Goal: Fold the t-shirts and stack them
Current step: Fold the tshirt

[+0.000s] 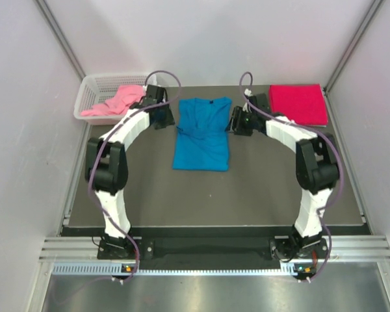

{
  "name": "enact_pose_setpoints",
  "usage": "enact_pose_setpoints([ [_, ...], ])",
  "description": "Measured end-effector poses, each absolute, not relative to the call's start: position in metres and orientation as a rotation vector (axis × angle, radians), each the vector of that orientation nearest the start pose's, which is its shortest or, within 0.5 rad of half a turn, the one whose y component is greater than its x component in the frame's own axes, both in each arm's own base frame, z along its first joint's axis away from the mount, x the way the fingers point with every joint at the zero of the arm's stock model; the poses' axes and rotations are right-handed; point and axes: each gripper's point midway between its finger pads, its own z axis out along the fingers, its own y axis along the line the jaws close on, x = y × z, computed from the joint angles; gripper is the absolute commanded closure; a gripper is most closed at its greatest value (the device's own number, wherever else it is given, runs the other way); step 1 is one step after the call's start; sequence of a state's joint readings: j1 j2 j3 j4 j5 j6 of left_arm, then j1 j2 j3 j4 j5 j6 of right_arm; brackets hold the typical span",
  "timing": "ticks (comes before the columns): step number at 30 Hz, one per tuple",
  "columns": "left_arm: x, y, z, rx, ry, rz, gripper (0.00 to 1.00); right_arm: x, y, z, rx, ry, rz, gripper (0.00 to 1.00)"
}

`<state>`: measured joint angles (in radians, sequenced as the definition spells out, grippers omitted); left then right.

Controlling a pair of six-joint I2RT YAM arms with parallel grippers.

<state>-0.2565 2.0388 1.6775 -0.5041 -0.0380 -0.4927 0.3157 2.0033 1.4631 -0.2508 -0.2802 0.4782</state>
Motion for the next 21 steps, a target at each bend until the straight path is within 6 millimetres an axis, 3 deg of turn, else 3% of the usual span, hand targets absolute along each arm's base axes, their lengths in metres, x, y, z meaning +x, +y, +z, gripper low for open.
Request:
enact_pose_setpoints([
  [4,0.453,-0.142,0.128,-0.259,2.442,-0.354,0.53,0.423,0.211,0.097,0.044,2.447,0.712,0.5],
  [6,0.428,-0.146,0.127,-0.238,2.466,-0.414,0.52,0.402,0.208,0.094,0.035,2.467,0.728,0.5],
  [8,0.412,-0.15,0.117,-0.229,2.496,-0.463,0.52,0.383,0.206,0.082,0.03,2.504,0.738,0.5],
  [11,0.387,-0.153,0.081,-0.24,2.597,-0.503,0.53,0.358,0.206,0.06,0.017,2.575,0.75,0.5],
  [15,0.37,-0.154,0.045,-0.259,2.698,-0.508,0.52,0.341,0.215,0.051,-0.029,2.612,0.786,0.51],
  [21,0.365,-0.158,0.033,-0.257,2.722,-0.547,0.53,0.33,0.226,0.045,-0.084,2.599,0.854,0.52],
])
